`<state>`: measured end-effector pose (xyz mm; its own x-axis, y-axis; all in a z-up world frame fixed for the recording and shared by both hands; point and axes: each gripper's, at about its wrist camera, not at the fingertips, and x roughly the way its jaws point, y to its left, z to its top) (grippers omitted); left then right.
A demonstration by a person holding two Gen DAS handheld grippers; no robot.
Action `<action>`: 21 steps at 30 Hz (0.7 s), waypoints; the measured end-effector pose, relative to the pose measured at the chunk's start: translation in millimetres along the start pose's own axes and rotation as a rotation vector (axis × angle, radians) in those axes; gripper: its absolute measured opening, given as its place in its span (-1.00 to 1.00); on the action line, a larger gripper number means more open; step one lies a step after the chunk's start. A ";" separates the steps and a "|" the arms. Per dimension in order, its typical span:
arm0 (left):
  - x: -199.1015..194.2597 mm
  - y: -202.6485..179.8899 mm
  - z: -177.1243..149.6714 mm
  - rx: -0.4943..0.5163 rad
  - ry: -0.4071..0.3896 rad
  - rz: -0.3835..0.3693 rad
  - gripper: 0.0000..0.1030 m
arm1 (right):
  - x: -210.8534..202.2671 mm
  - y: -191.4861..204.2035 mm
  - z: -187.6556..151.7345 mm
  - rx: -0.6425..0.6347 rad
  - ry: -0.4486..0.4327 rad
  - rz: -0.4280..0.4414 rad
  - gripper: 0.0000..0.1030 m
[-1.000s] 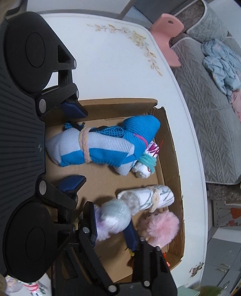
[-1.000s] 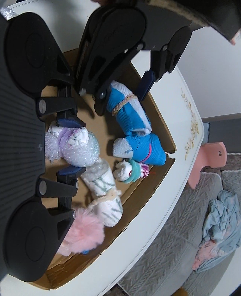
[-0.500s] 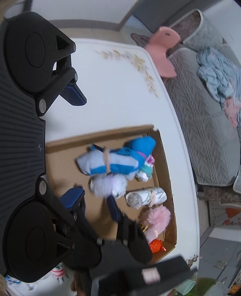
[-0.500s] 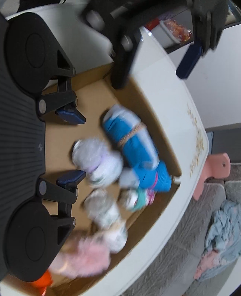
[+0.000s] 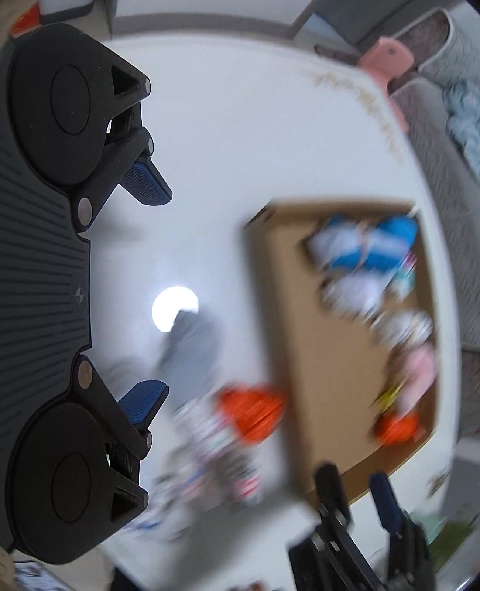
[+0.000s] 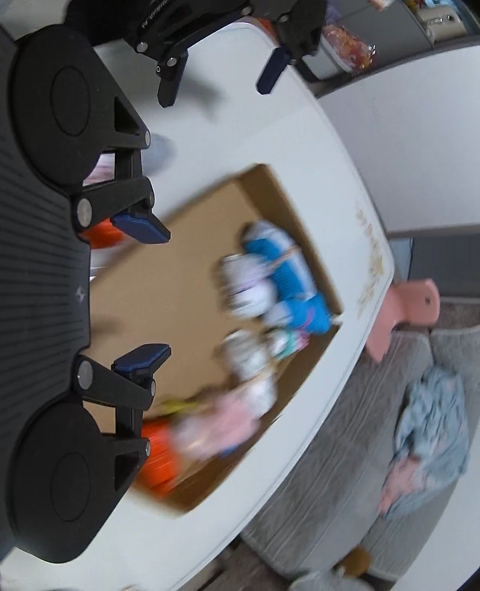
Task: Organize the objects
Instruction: 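Place both items into the tray and open both grippers, then grasp the bubble-wrap bundle with the left gripper while the right gripper grasps the green-striped white sock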
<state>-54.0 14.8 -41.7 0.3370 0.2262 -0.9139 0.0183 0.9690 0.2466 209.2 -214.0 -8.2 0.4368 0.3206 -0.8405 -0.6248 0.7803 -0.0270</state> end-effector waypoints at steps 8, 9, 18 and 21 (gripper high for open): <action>23.6 -41.4 -32.1 -0.051 0.062 -0.064 0.96 | -36.4 24.1 -80.8 0.078 -0.001 0.040 0.13; 25.6 -40.7 -31.9 -0.074 0.063 -0.068 0.96 | -32.5 25.6 -82.9 0.067 0.003 0.032 0.11; 48.7 -14.8 -38.6 -0.291 0.128 -0.126 0.95 | -9.3 23.0 -89.1 0.006 0.035 0.064 -0.11; 51.9 -17.3 -39.5 -0.280 0.125 -0.111 0.95 | 0.0 26.8 -88.7 -0.014 0.051 0.079 -0.17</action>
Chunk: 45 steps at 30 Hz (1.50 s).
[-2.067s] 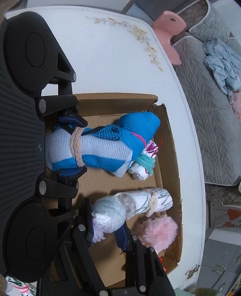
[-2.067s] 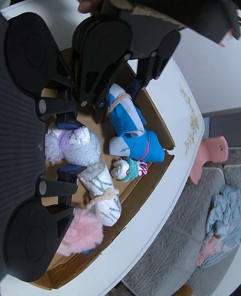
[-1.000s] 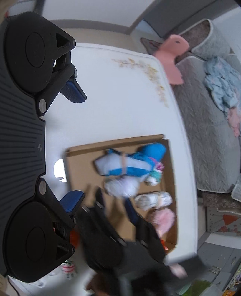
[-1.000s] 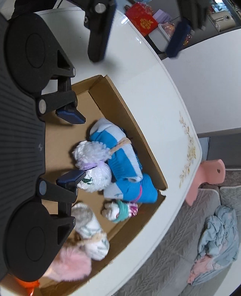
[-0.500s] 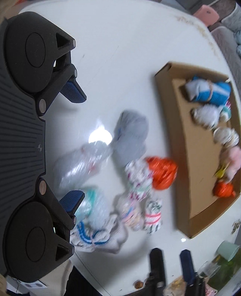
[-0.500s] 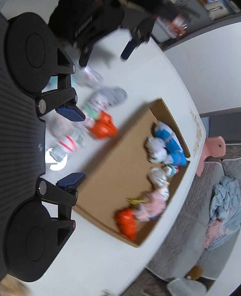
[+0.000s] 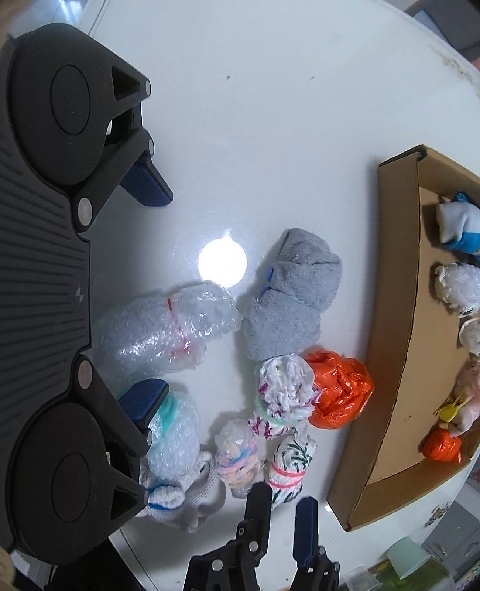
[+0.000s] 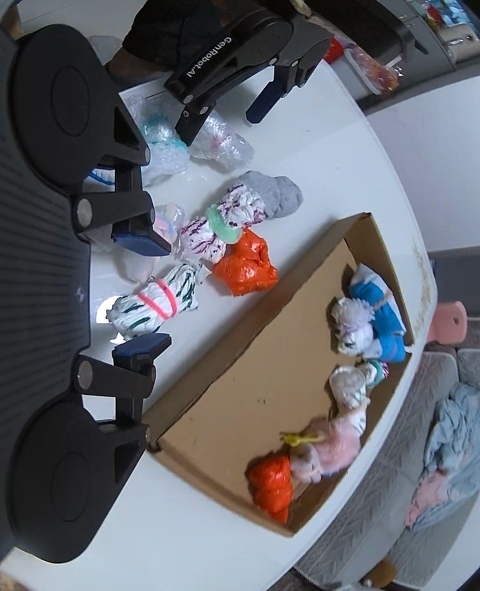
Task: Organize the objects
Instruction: 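Grasp the bubble-wrap bundle with the left gripper while the right gripper grasps the green-striped white sock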
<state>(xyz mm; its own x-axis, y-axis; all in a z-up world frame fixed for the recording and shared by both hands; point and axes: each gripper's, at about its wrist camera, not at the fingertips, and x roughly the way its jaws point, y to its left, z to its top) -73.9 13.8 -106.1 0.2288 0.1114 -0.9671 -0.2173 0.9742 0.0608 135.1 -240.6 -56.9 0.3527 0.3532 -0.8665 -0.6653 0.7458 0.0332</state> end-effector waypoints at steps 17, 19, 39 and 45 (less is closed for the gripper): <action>-7.8 -3.3 -7.4 0.241 -0.111 0.243 0.80 | 12.1 -8.2 2.5 0.073 0.056 0.009 -0.28; -8.6 2.9 -7.7 0.205 -0.100 0.199 0.83 | 10.3 -10.2 2.9 0.078 0.048 -0.002 -0.28; -16.8 0.7 1.4 0.167 -0.105 0.085 -0.29 | 9.2 -11.3 -8.4 0.099 0.106 0.017 -0.63; -30.5 0.2 7.0 0.186 -0.139 0.109 -0.29 | -5.9 -17.2 -10.8 0.142 0.078 0.026 -0.63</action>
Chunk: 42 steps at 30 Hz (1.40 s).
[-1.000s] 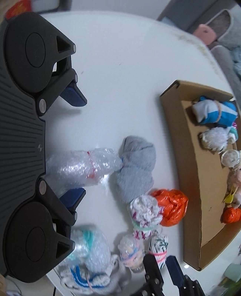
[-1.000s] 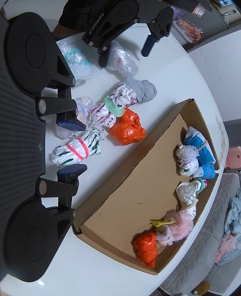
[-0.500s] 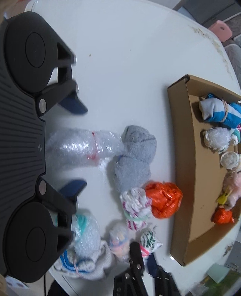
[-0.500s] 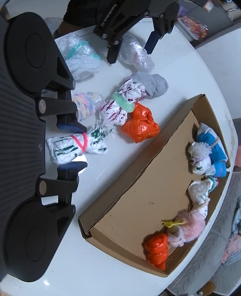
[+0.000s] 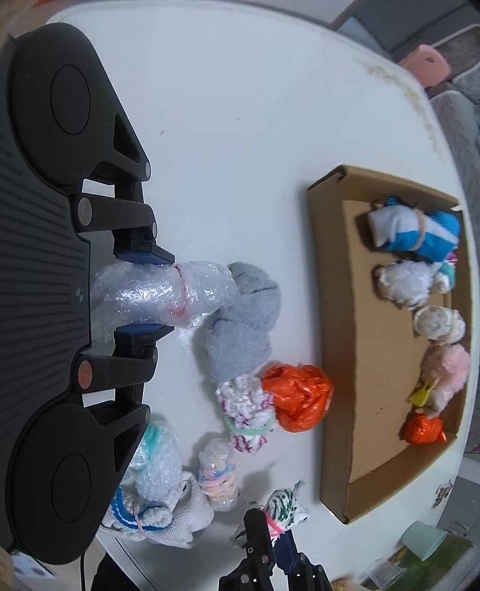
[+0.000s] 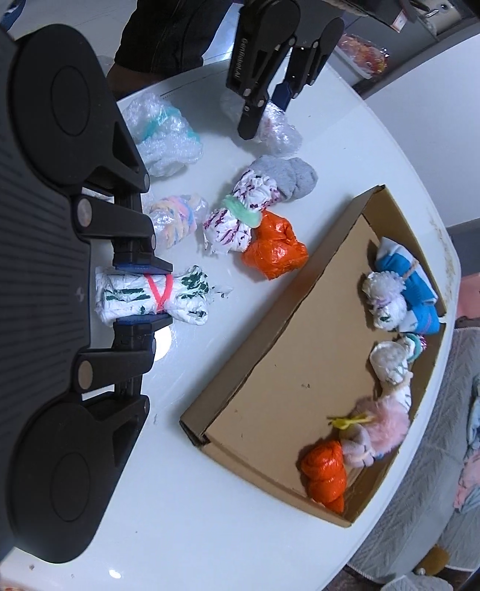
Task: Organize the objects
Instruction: 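Grasp the bubble-wrap bundle with the left gripper while the right gripper grasps the green-striped white sock, then lower both items into the tray and open both grippers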
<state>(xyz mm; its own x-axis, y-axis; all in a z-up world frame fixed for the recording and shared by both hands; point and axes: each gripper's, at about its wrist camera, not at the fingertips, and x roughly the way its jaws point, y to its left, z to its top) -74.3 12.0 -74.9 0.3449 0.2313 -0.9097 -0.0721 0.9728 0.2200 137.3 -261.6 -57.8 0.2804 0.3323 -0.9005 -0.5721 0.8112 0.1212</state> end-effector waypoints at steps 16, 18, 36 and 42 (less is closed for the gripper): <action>-57.7 11.6 67.4 0.093 -0.240 0.037 -0.29 | -53.7 -15.0 15.2 0.074 -0.189 -0.012 -0.63; -56.5 13.2 83.7 0.100 -0.263 0.038 -0.29 | -61.3 -17.1 27.4 0.084 -0.235 -0.018 -0.63; 39.4 28.9 132.9 0.227 -0.206 0.067 -0.29 | 55.1 -4.6 135.7 0.085 -0.199 0.081 -0.63; 42.2 34.4 130.6 0.237 -0.211 0.066 -0.27 | 79.8 1.0 139.9 0.079 -0.165 0.088 -0.62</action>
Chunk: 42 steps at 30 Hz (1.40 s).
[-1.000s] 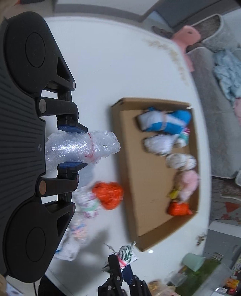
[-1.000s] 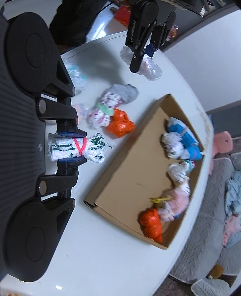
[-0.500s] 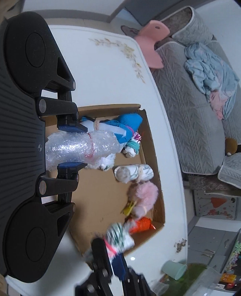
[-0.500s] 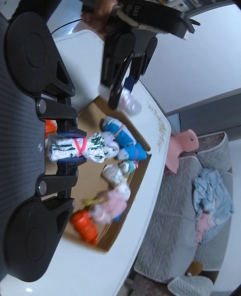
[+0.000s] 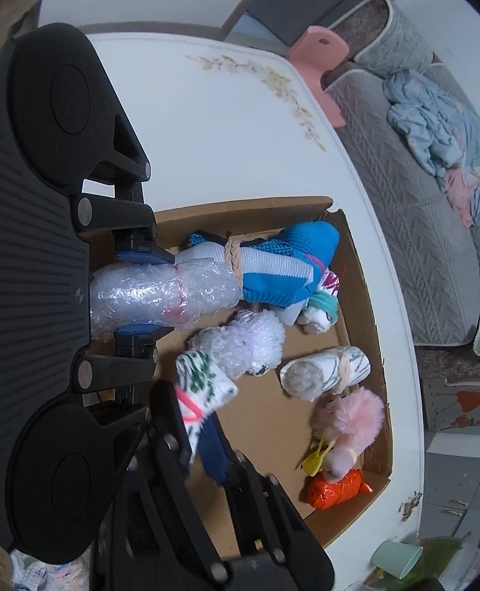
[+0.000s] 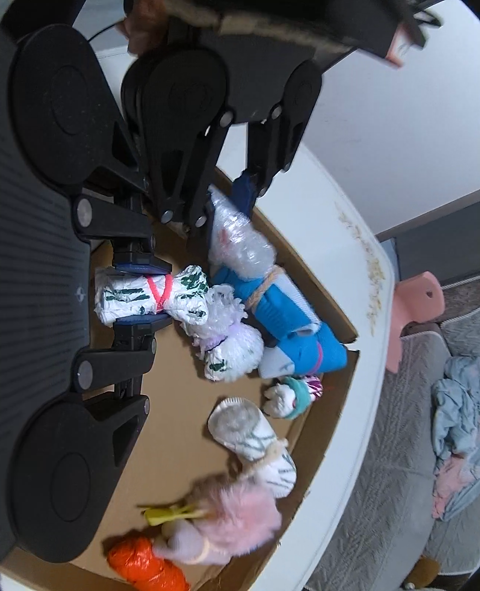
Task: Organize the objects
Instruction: 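Lower both items into the tray and open both grippers, then move both grippers back to the remaining pile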
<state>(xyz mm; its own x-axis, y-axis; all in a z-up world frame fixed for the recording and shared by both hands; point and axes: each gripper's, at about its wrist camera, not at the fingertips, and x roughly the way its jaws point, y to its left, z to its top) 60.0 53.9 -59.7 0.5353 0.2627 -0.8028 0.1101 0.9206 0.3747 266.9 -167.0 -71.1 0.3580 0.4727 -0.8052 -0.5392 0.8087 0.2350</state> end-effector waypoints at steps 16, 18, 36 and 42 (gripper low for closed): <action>-30.6 16.6 5.3 -0.048 -0.025 -0.005 0.80 | 10.8 -2.7 -5.9 0.015 0.008 0.017 -0.57; -31.6 16.8 5.6 -0.049 -0.022 0.007 0.79 | 9.7 -4.1 -7.2 0.034 0.003 0.028 -0.57; -84.1 10.3 -16.4 -0.081 -0.034 -0.012 0.92 | -38.3 18.9 -14.5 -0.061 -0.025 -0.034 0.04; -103.4 -31.7 -62.6 -0.073 0.037 -0.086 0.94 | -95.7 30.2 -61.2 -0.141 0.024 -0.095 0.23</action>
<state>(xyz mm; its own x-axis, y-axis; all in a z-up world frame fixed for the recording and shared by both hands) -51.3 15.7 -17.6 0.4948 0.1909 -0.8478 0.0927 0.9584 0.2699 169.7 -209.2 -20.2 0.3950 0.3869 -0.8333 -0.6060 0.7914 0.0801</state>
